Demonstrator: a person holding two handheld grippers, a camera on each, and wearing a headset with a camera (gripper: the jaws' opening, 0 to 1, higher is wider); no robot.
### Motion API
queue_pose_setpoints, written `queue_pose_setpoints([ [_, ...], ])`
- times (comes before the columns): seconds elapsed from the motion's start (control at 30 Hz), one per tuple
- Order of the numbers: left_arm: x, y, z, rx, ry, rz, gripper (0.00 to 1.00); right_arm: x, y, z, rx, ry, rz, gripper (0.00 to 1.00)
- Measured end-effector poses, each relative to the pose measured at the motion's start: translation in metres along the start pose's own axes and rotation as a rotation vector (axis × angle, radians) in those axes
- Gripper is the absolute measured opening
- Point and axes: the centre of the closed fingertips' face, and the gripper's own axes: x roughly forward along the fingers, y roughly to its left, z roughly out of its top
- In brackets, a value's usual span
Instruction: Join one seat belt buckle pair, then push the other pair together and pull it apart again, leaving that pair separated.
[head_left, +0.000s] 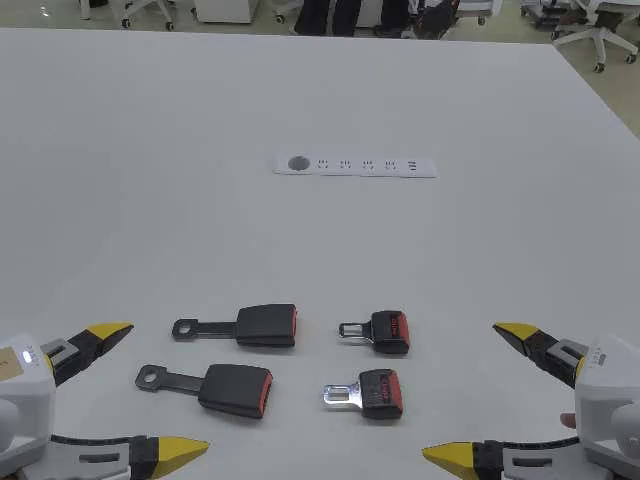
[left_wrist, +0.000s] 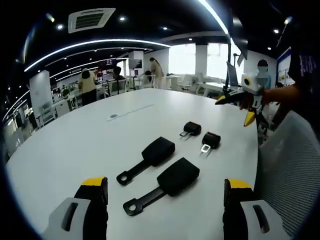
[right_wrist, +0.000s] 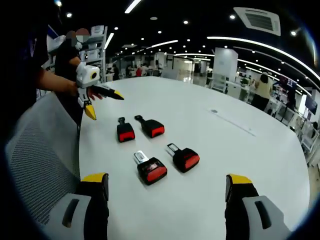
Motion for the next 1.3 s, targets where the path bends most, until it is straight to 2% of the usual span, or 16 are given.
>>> queue_pose_setpoints([
  [0.4, 0.0006, -0.0032, 0.0028, 0.003, -0.002, -0.003, 0.98, -0.0013, 0.0003, -0.0002, 0.0, -0.001, -0.002, 0.99],
  [1.3, 0.0027, -0.0019, 0.0029, 0.013, -0.003, -0.013, 0.98, -0.0019, -0.0023, -0.0037, -0.009, 0.007, -0.005, 0.99],
])
